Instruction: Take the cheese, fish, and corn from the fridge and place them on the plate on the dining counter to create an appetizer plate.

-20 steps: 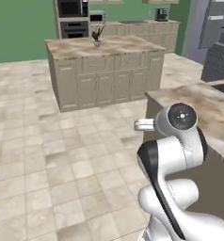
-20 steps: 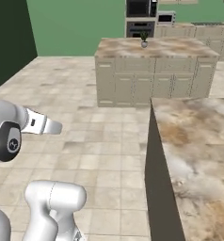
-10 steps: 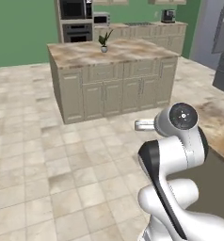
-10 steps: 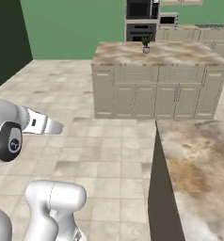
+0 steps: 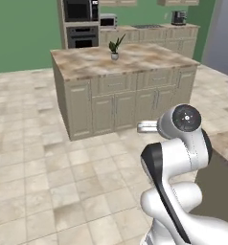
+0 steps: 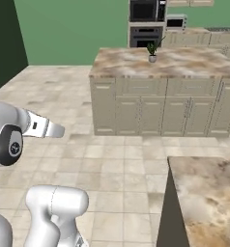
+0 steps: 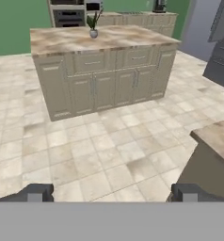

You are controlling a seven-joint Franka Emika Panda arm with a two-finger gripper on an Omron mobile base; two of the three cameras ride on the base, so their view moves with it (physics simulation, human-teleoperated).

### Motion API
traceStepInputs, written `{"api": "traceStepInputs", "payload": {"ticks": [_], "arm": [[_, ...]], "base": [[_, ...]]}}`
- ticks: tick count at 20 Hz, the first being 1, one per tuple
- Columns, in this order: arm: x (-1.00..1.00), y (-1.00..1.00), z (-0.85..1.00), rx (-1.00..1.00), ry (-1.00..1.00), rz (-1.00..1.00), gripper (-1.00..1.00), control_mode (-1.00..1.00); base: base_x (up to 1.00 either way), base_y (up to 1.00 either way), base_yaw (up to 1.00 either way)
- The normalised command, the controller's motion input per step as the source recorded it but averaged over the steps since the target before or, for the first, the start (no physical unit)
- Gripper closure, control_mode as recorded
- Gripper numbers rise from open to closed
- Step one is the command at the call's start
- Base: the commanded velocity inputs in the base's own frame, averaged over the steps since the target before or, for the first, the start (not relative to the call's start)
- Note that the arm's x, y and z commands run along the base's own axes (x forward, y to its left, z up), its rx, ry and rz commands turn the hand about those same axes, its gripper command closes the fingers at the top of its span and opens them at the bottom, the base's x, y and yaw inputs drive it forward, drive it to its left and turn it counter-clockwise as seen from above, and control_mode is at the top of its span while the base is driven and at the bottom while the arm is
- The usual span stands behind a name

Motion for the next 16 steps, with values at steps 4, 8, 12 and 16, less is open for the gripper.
{"api": "traceStepInputs", "payload": {"ticks": [4, 8, 12, 16], "arm": [[0.0, 0.0, 0.0, 0.0, 0.0, 0.0, -1.0, 1.0], [0.0, 0.0, 0.0, 0.0, 0.0, 0.0, -1.0, 1.0], [0.0, 0.0, 0.0, 0.0, 0.0, 0.0, -1.0, 1.0], [0.0, 0.0, 0.0, 0.0, 0.0, 0.0, -1.0, 1.0]], "base": [[1.0, 0.0, 0.0], [1.0, 0.0, 0.0], [1.0, -0.04, -0.05], [1.0, -0.21, -0.19]]}}
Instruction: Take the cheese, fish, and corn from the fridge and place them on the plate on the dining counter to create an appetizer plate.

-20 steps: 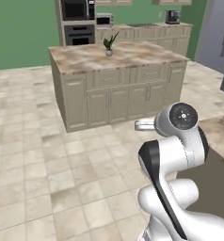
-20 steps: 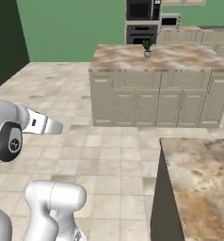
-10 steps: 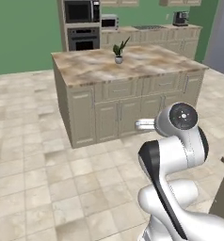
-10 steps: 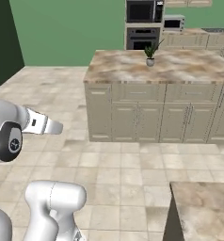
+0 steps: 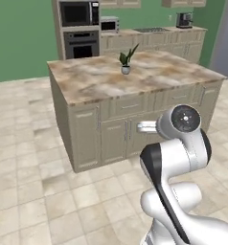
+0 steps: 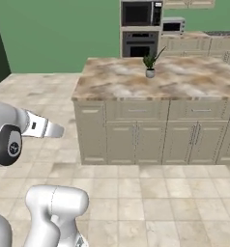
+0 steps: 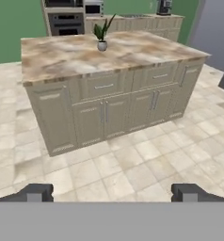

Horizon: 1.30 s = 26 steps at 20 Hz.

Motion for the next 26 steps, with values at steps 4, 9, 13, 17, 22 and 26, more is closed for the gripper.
{"api": "traceStepInputs", "payload": {"ticks": [4, 9, 13, 17, 22, 26], "arm": [[0.0, 0.0, 0.0, 0.0, 0.0, 0.0, -1.0, 1.0], [0.0, 0.0, 0.0, 0.0, 0.0, 0.0, -1.0, 1.0], [0.0, 0.0, 0.0, 0.0, 0.0, 0.0, -1.0, 1.0], [0.0, 0.0, 0.0, 0.0, 0.0, 0.0, -1.0, 1.0], [0.0, 0.0, 0.0, 0.0, 0.0, 0.0, -1.0, 1.0], [0.0, 0.0, 0.0, 0.0, 0.0, 0.0, -1.0, 1.0]], "base": [[1.0, -0.31, -0.21], [1.0, -0.62, -0.2], [1.0, -0.99, -0.14], [0.93, -1.0, -0.09], [0.78, -1.0, -0.08], [0.64, -1.0, -0.08]]}}
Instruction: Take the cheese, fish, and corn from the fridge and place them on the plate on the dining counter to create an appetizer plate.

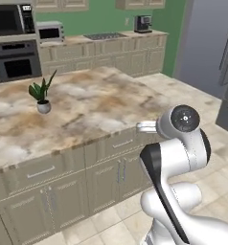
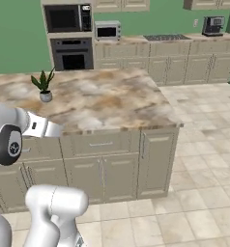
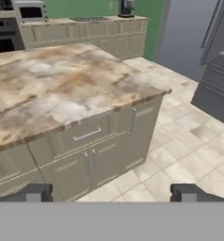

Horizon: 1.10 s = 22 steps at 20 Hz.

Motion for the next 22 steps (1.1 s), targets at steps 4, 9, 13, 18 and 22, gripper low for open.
{"api": "traceStepInputs", "payload": {"ticks": [4, 9, 13, 18, 22], "arm": [[0.0, 0.0, 0.0, 0.0, 0.0, 0.0, -1.0, 1.0], [0.0, 0.0, 0.0, 0.0, 0.0, 0.0, -1.0, 1.0], [0.0, 0.0, 0.0, 0.0, 0.0, 0.0, -1.0, 1.0], [0.0, 0.0, 0.0, 0.0, 0.0, 0.0, -1.0, 1.0], [0.0, 0.0, 0.0, 0.0, 0.0, 0.0, -1.0, 1.0]], "base": [[0.57, -1.0, -0.1], [0.55, -1.0, -0.12], [0.62, -1.0, -0.13], [0.65, -1.0, -0.13], [0.67, -1.0, -0.14]]}}
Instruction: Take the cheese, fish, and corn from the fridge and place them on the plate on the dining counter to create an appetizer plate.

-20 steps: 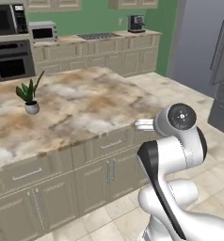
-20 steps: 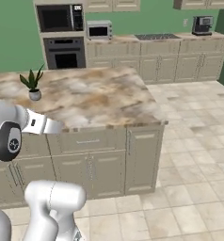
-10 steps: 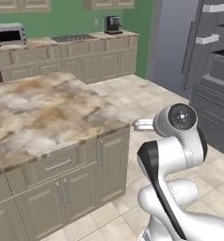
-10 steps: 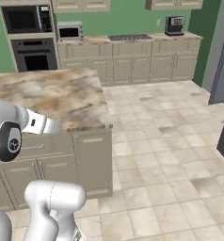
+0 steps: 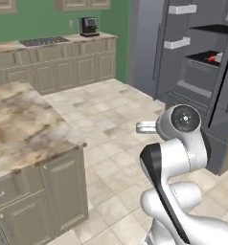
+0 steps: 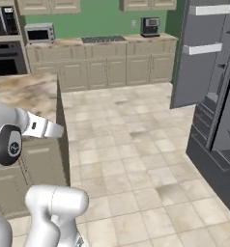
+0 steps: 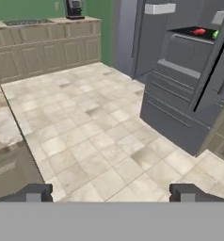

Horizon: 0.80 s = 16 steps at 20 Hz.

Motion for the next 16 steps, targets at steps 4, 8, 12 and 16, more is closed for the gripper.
{"api": "traceStepInputs", "payload": {"ticks": [4, 8, 12, 16], "arm": [[0.0, 0.0, 0.0, 0.0, 0.0, 0.0, -1.0, 1.0], [0.0, 0.0, 0.0, 0.0, 0.0, 0.0, -1.0, 1.0], [0.0, 0.0, 0.0, 0.0, 0.0, 0.0, -1.0, 1.0], [0.0, 0.0, 0.0, 0.0, 0.0, 0.0, -1.0, 1.0]], "base": [[0.74, -0.98, -0.15], [0.93, -0.73, -0.14], [1.0, -0.38, -0.13], [1.0, -0.02, -0.12]]}}
